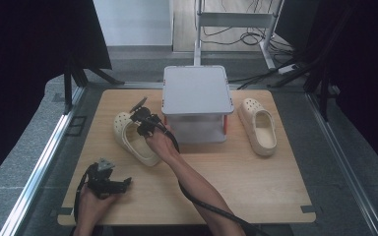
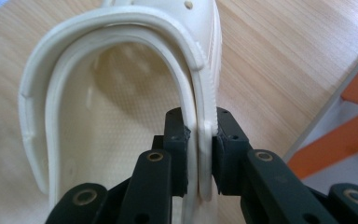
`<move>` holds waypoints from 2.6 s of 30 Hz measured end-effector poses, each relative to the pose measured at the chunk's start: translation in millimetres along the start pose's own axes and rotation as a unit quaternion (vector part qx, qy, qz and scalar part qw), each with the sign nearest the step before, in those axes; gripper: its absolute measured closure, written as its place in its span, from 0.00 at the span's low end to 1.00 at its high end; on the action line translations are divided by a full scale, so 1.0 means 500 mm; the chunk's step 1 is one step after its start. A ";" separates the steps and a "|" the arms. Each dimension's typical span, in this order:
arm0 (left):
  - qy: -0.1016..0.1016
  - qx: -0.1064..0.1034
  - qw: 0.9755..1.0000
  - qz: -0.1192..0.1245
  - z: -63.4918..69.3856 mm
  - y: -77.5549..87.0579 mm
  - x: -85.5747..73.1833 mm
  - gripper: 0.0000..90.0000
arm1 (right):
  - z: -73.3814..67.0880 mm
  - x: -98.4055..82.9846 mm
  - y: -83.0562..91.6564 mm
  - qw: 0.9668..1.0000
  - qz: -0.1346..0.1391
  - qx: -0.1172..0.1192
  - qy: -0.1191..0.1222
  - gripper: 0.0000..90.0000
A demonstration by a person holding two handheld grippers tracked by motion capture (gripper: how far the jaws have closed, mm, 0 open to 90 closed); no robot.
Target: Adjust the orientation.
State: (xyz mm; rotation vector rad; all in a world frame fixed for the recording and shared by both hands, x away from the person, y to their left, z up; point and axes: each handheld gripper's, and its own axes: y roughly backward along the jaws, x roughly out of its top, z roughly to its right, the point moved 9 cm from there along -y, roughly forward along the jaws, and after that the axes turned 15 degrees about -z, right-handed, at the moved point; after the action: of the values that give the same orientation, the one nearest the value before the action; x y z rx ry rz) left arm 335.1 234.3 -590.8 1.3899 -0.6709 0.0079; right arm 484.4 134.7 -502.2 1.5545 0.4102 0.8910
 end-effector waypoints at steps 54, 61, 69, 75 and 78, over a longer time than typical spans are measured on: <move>0.008 -0.001 1.000 0.000 -0.016 0.005 -0.010 0.00 | -0.034 -0.418 0.169 0.986 0.006 0.167 0.028 0.86; 0.006 0.000 1.000 -0.001 -0.017 0.005 -0.010 0.00 | -0.041 -0.446 0.133 0.987 -0.008 0.154 0.054 0.86; 0.006 0.000 1.000 0.000 -0.017 0.005 -0.010 0.00 | -0.029 -0.473 0.108 0.989 -0.036 0.106 0.098 0.86; 0.006 0.000 1.000 0.000 -0.017 0.005 -0.010 0.00 | -0.029 -0.474 0.114 0.987 -0.035 0.120 0.106 0.74; 0.006 0.001 1.000 0.000 -0.017 0.005 -0.010 0.00 | -0.027 -0.476 0.124 0.986 -0.032 0.123 0.111 0.63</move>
State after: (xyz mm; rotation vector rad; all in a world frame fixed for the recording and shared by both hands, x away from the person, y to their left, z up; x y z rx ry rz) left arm 333.6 244.2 -590.9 1.3902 -0.6603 0.0169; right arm 307.9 -36.4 -515.5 1.6605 0.7491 0.9953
